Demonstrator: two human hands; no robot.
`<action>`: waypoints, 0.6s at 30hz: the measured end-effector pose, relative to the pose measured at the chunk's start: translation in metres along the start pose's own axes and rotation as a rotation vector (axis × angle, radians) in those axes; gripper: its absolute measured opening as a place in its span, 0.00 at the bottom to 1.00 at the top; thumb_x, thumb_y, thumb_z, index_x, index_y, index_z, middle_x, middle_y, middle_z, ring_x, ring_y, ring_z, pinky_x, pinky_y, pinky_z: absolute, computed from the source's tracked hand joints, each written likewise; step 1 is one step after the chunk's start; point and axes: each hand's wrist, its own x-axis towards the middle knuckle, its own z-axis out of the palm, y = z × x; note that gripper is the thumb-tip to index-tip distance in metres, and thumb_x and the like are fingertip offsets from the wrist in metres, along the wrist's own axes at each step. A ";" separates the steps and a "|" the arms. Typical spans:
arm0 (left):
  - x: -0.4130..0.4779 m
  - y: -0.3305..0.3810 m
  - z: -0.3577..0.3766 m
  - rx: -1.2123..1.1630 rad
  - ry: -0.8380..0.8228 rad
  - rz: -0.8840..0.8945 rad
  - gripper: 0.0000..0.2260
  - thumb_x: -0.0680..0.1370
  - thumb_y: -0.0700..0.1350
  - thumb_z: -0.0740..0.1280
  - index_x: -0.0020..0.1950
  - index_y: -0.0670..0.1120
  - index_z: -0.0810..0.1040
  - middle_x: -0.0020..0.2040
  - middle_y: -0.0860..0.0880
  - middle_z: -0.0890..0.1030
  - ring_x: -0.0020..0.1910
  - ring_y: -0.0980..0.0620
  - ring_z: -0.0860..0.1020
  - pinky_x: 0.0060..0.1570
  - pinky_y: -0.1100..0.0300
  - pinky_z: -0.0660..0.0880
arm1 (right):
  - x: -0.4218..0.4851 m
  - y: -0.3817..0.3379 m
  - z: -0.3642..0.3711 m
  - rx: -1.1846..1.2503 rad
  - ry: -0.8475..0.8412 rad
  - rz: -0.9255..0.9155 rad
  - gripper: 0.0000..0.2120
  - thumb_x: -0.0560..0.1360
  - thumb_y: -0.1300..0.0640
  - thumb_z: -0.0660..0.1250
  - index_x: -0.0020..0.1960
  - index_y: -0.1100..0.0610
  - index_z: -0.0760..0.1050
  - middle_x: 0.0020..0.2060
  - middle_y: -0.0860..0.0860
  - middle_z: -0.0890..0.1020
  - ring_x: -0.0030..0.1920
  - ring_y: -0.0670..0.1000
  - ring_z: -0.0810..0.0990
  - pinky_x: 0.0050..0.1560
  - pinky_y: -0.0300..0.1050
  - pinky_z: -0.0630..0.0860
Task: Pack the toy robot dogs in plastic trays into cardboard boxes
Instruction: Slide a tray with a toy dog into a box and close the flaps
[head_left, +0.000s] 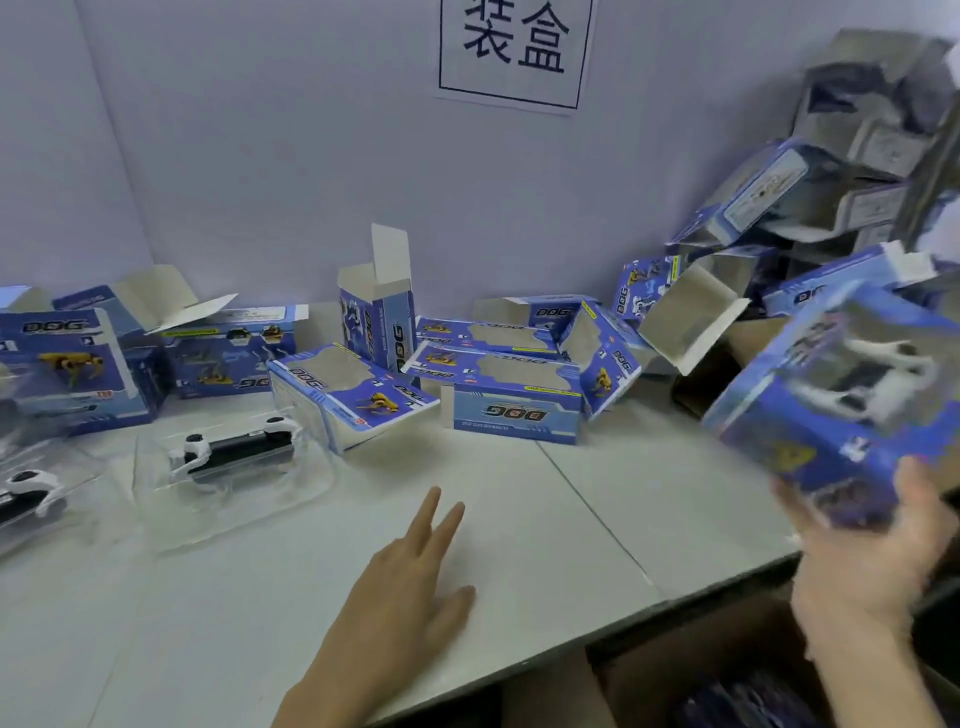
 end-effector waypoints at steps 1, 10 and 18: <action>0.000 0.001 -0.001 0.000 -0.007 -0.011 0.32 0.80 0.61 0.58 0.79 0.62 0.44 0.78 0.62 0.33 0.64 0.55 0.71 0.63 0.63 0.65 | 0.018 0.000 0.005 -0.036 -0.004 0.010 0.19 0.80 0.43 0.61 0.69 0.47 0.66 0.69 0.51 0.74 0.66 0.51 0.76 0.54 0.49 0.79; 0.002 0.000 0.005 0.076 -0.055 0.005 0.26 0.80 0.62 0.55 0.77 0.62 0.54 0.79 0.58 0.35 0.70 0.62 0.65 0.68 0.67 0.58 | 0.085 0.074 0.023 -0.815 -0.118 0.196 0.30 0.74 0.49 0.75 0.71 0.54 0.67 0.70 0.53 0.70 0.67 0.51 0.71 0.70 0.60 0.70; 0.007 0.001 -0.002 0.105 -0.011 0.157 0.17 0.62 0.62 0.68 0.49 0.60 0.77 0.55 0.50 0.85 0.41 0.60 0.84 0.37 0.65 0.79 | 0.142 0.104 0.093 -0.717 0.000 0.177 0.38 0.69 0.41 0.77 0.69 0.57 0.63 0.68 0.57 0.72 0.65 0.56 0.75 0.66 0.60 0.74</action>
